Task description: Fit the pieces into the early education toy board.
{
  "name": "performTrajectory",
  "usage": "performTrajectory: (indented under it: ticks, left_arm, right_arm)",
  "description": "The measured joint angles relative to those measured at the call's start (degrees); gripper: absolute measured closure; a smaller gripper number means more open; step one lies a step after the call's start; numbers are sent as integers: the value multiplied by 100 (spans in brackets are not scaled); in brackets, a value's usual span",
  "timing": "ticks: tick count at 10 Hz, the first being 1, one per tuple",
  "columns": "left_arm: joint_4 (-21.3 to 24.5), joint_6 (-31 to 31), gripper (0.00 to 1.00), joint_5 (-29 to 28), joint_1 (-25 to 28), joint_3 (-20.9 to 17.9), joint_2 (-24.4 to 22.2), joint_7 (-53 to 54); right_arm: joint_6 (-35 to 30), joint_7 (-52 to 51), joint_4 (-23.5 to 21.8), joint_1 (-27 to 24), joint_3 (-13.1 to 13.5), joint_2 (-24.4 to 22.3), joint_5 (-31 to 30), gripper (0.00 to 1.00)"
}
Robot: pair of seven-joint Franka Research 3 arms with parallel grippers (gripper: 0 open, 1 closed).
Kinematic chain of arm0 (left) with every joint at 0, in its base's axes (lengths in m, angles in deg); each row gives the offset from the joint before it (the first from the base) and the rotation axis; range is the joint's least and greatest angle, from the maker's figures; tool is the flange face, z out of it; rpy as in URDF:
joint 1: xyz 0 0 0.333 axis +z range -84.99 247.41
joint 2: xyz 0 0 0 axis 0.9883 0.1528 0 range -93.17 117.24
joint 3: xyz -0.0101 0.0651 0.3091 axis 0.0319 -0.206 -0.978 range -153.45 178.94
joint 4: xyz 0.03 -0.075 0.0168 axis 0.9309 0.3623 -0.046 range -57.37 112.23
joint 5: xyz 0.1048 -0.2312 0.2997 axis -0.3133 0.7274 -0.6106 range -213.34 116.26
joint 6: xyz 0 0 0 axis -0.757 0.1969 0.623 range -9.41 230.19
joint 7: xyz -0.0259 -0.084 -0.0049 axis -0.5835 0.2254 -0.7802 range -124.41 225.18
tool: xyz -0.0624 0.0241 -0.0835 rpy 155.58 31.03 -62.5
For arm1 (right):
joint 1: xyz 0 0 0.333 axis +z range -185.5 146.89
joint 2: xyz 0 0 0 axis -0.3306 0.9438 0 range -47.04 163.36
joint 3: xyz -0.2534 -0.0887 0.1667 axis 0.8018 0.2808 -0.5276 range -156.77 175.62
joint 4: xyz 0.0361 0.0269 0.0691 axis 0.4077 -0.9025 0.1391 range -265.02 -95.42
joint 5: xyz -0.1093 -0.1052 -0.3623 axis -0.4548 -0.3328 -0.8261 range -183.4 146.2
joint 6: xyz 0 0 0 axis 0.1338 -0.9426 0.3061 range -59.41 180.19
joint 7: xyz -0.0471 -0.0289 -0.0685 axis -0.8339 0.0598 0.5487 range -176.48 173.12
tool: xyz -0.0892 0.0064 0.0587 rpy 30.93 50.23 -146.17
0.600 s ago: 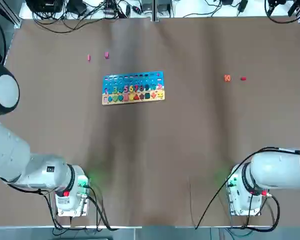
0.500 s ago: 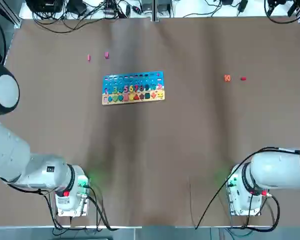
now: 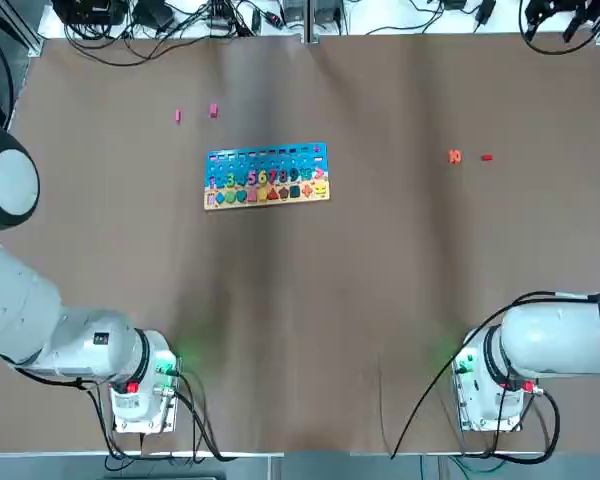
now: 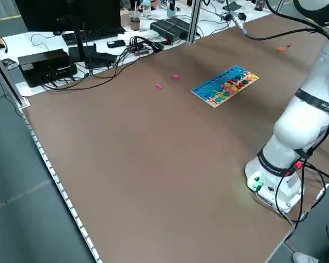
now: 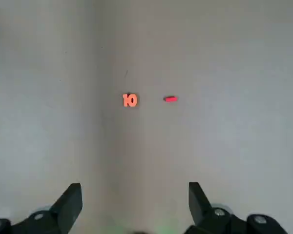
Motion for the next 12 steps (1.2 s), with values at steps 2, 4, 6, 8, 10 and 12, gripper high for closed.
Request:
performTrajectory:
  ticks: [2,4,6,8,10,12]
  left_arm:
    - [92,-7,11,2,1,-3,23,-6]
    - [329,-7,44,2,1,-3,-8,-2]
    - [737,173,74,2,-15,25,-46,36]
    - [1507,1080,99,1,-21,136,-170,-176]
    - [2580,2108,99,1,-26,276,-424,-407]
    - [3471,2885,99,1,-47,442,-489,-494]
  right_arm:
    - [517,0,-222,82,-17,225,8,4]
    - [1477,3,-922,107,-17,332,13,5]
    - [2282,7,-1632,106,-14,371,64,5]
    - [2585,7,-1978,106,-12,475,299,5]
    - [3026,7,-2241,106,-12,785,345,5]
    - [3552,6,-2419,104,-8,1226,354,6]
